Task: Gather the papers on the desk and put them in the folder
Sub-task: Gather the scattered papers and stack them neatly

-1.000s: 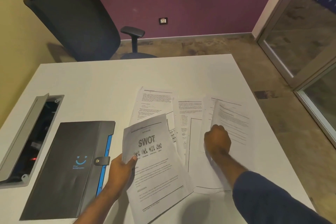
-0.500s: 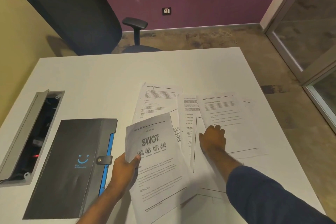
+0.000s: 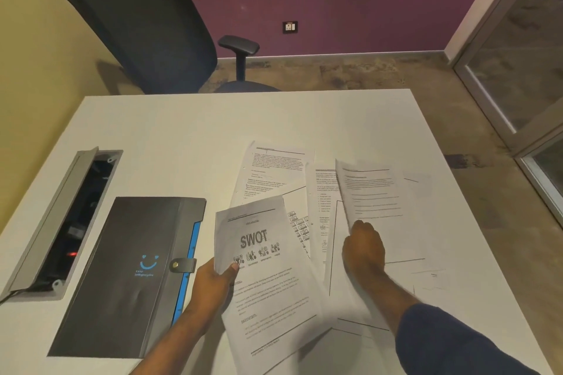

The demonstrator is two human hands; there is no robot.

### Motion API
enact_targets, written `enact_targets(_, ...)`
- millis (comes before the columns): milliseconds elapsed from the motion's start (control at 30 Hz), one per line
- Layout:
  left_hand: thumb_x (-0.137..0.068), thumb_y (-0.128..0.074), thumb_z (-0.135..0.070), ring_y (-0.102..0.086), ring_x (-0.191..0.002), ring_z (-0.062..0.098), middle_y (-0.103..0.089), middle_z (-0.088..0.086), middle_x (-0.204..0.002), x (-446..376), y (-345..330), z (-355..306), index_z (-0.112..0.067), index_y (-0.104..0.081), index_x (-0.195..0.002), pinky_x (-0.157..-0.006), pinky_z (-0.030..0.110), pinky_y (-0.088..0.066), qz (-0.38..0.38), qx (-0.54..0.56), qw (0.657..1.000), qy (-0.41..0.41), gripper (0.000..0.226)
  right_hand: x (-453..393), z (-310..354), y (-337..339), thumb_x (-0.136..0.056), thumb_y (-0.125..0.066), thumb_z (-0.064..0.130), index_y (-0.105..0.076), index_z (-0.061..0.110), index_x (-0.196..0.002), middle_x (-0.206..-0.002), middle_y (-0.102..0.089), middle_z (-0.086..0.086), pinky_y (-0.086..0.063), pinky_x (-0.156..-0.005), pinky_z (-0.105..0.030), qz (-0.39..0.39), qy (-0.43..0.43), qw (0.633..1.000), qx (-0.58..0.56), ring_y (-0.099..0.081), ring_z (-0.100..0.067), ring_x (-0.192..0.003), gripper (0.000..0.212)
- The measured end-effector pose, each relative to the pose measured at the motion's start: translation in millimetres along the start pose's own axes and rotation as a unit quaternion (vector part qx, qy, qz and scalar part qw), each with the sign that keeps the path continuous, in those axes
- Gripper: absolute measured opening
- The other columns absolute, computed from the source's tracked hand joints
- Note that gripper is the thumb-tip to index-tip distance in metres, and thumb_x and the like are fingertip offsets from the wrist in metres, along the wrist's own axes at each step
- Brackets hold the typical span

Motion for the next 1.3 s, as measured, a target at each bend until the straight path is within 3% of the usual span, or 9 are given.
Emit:
enact_targets(167, -0.096, -0.061, -0.023, -0.076, -0.074, 0.009, -0.078, -0.010, -0.084, 4, -2, -1, -0.025, -0.064, -0.102, -0.049, 0.019, -0.056, 0.021, 0.024, 0.999, 0.013, 0.007, 62, 52, -5, -0.083, -0.047, -0.003, -0.061, 0.010, -0.088, -0.086, -0.061, -0.002, -0.033, -0.063, -0.023, 0.002, 0.182, 0.982, -0.042, -0.052, -0.017, -0.075, 0.020)
enact_targets(267, -0.097, -0.059, -0.023, -0.077, -0.080, 0.019, -0.079, 0.000, -0.091, 10, -8, -6, -0.021, -0.064, -0.109, -0.060, 0.032, -0.060, 0.041, 0.033, 0.998, 0.016, 0.013, 107, 84, -17, -0.070, -0.066, -0.001, -0.064, 0.015, -0.079, -0.077, -0.063, 0.004, -0.042, -0.057, -0.017, 0.027, 0.302, 0.953, -0.020, -0.059, -0.013, -0.068, 0.019)
enact_targets(467, -0.099, -0.056, -0.030, -0.074, -0.097, 0.030, -0.077, 0.007, -0.106, 28, -17, -19, -0.017, -0.063, -0.121, -0.087, 0.053, -0.058, 0.081, 0.044, 0.996, 0.002, 0.027, 151, 111, -38, -0.088, -0.043, 0.007, -0.059, 0.014, -0.094, -0.093, -0.061, -0.004, -0.050, -0.069, -0.036, 0.081, 0.382, 0.920, -0.025, -0.059, -0.025, -0.085, 0.019)
enact_targets(600, -0.095, -0.043, -0.059, -0.076, -0.087, 0.021, -0.079, -0.001, -0.096, 45, -21, -29, -0.029, -0.066, -0.112, -0.065, 0.033, -0.061, 0.075, 0.040, 0.996, 0.005, 0.041, 175, 123, -41, -0.088, -0.038, 0.011, -0.062, 0.014, -0.105, -0.100, -0.061, -0.005, -0.049, -0.076, -0.039, 0.114, 0.433, 0.894, -0.018, -0.056, -0.026, -0.092, 0.029)
enact_targets(767, -0.079, -0.038, -0.071, -0.076, -0.088, 0.013, -0.079, -0.010, -0.097, 57, -20, -28, -0.040, -0.061, -0.111, -0.059, 0.023, -0.059, 0.077, 0.120, 0.990, 0.001, 0.050, 193, 131, -35, -0.092, -0.035, 0.015, -0.060, 0.014, -0.115, -0.106, -0.061, -0.006, -0.047, -0.081, -0.041, 0.142, 0.448, 0.882, -0.015, -0.054, -0.026, -0.098, 0.034)
enact_targets(900, -0.088, -0.070, -0.035, -0.073, -0.095, 0.023, -0.076, -0.003, -0.103, 61, -15, -25, -0.033, -0.060, -0.115, -0.065, 0.030, -0.060, 0.039, 0.065, 0.996, -0.046, 0.030, 204, 135, -26, -0.093, -0.041, 0.029, -0.055, 0.021, -0.113, -0.103, -0.061, -0.005, -0.041, -0.076, -0.032, 0.162, 0.465, 0.869, -0.047, -0.054, -0.022, -0.093, 0.026)
enact_targets(1067, -0.095, -0.061, -0.017, -0.071, -0.095, 0.021, -0.076, -0.002, -0.101, 58, 0, -28, -0.025, -0.065, -0.110, -0.059, 0.019, -0.057, 0.011, 0.050, 0.997, -0.063, 0.018, 198, 123, -17, -0.085, -0.047, 0.064, -0.058, 0.020, -0.104, -0.093, -0.057, 0.000, -0.046, -0.078, -0.035, 0.213, 0.430, 0.874, -0.069, -0.052, -0.016, -0.089, 0.050)
enact_targets(1233, -0.093, -0.065, -0.013, -0.070, -0.092, 0.011, -0.075, -0.008, -0.097, 60, 25, -48, -0.020, -0.067, -0.112, -0.064, 0.017, -0.052, -0.010, 0.039, 0.995, -0.091, 0.021, 153, 94, 13, -0.088, -0.065, 0.037, -0.062, 0.017, -0.118, -0.112, -0.062, 0.002, -0.047, -0.092, -0.025, 0.132, 0.283, 0.921, -0.235, -0.055, -0.006, -0.103, 0.036)
enact_targets(1300, -0.091, -0.067, -0.014, -0.070, -0.092, 0.009, -0.076, -0.009, -0.097, 62, 37, -60, -0.023, -0.068, -0.111, -0.070, 0.020, -0.052, -0.003, 0.043, 0.994, -0.101, 0.021, 131, 85, 32, -0.084, -0.073, 0.025, -0.061, 0.014, -0.120, -0.115, -0.059, 0.001, -0.048, -0.098, -0.031, 0.082, 0.223, 0.925, -0.296, -0.056, -0.009, -0.107, 0.039)
Point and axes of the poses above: each hand's wrist, its own x-axis away from the middle knuckle, its own y-axis out of the back of the hand, z = x × y, the point moved 7 cm from there along -x, towards the middle knuckle
